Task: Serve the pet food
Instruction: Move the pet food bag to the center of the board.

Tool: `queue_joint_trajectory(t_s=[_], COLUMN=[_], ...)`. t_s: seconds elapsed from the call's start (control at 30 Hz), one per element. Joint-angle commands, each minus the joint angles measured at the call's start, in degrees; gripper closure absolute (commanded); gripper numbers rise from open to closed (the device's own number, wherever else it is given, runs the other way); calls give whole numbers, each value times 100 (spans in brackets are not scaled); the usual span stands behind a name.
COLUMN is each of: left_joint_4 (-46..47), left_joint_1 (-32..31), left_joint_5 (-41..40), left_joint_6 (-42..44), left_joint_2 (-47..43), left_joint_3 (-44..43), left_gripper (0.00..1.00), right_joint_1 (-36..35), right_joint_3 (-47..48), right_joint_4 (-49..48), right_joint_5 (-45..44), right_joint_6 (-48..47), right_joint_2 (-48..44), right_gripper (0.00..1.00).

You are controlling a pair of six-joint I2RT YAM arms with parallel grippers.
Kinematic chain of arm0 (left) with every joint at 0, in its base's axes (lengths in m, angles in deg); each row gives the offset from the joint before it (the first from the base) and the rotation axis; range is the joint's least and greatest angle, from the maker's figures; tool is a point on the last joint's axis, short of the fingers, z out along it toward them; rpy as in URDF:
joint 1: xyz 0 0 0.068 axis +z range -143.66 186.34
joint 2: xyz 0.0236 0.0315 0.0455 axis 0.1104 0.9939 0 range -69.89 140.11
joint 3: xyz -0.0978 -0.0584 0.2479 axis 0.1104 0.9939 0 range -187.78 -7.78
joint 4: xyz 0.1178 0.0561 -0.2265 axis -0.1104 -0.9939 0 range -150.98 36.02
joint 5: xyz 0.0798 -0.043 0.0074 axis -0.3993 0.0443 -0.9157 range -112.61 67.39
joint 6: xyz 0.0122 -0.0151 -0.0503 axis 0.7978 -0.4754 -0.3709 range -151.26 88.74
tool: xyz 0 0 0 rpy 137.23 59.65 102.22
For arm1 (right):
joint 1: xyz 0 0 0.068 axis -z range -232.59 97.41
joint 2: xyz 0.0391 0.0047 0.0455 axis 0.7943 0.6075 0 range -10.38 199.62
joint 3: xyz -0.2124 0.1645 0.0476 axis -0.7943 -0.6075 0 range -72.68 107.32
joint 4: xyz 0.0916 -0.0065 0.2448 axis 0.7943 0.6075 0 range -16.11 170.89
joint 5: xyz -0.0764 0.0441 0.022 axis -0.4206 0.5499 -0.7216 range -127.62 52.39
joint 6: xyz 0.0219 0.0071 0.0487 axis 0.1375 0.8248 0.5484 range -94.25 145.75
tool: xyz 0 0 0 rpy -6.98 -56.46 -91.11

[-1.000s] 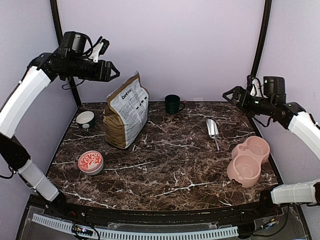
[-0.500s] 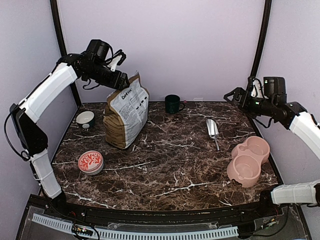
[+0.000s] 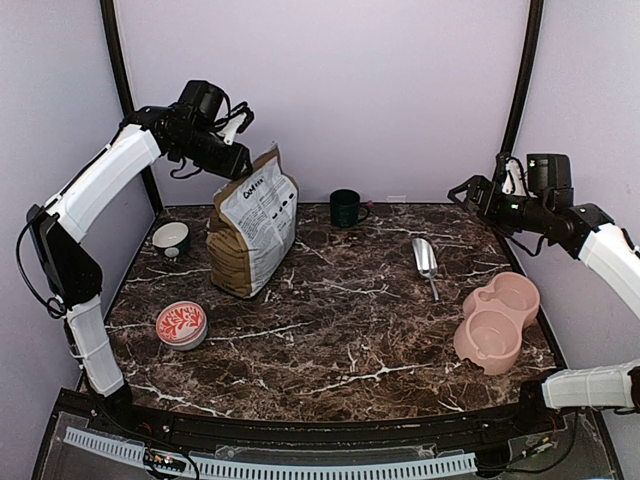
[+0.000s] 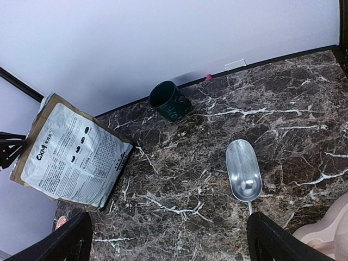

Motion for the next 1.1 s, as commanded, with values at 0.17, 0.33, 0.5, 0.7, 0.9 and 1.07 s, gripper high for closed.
queue_joint_trajectory(t_s=[0.17,0.33,0.5,0.7,0.9,1.07], left_joint_4=[-216,-417,-543,-484,-259,-189], left_joint_1=[-11,-26,-95,-232,-341,-443], left_joint_5=[26,309,802,1427,1739,1831], left_joint_6=[-210,-532,-951,-1577,-2087,-2553], left_joint_2=[34,-42,-154,-341,-660,-795], left_joint_3=[-108,-401,-863,-1216,-1239,-1223], left_gripper=[100,100,100,100,100,100], right_joint_1=[-30,-35,-31,-36,-35,-36], right_joint_3=[26,16,77,87,58,19], right_joint_4=[5,3,-8,34,79,80], right_joint_5=[-75,-57,19,22,-6,-30], right_joint_6=[-162,-99,-11,34,83,125], right_joint_2=[-75,-109,-128,-246,-313,-383], right_gripper=[0,0,0,0,0,1])
